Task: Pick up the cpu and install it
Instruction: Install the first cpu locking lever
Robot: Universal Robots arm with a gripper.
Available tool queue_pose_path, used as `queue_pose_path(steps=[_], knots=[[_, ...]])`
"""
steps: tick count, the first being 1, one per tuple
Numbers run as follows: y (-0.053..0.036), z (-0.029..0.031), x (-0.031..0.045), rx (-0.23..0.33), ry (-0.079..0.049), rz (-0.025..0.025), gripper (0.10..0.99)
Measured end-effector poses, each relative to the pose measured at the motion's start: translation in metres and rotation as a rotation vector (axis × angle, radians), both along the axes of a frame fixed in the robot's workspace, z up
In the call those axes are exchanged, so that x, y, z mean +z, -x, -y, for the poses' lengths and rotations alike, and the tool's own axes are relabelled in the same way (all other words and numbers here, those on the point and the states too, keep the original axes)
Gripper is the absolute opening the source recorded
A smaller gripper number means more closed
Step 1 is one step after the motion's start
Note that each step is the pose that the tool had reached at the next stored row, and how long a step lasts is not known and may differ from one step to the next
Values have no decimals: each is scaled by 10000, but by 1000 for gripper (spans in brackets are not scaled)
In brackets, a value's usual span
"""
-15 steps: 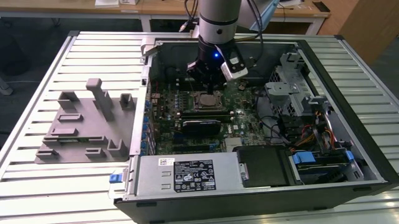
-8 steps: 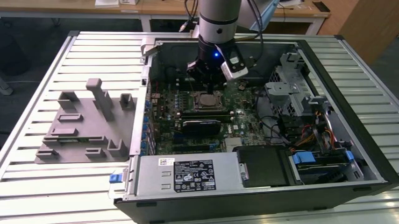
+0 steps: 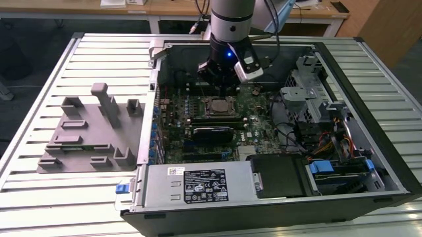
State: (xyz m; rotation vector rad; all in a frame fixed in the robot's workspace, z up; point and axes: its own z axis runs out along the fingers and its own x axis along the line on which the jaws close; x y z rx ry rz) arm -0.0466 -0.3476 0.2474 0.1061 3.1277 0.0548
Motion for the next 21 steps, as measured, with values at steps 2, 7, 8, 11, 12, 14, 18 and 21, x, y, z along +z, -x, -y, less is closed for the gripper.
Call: queue_pose_path(steps=[2, 7, 8, 11, 12, 14, 18, 21], knots=[[0, 0, 18, 1, 1, 0, 106], [0, 0, 20, 1, -1, 1, 106], [0, 0, 20, 1, -1, 0, 106], [41, 1, 22, 1, 2, -1, 106], [65, 0, 21, 2, 1, 0, 106], [117, 0, 20, 0, 0, 0, 106], [228, 0, 20, 0, 1, -1, 106], [314, 0, 19, 2, 0, 0, 106]])
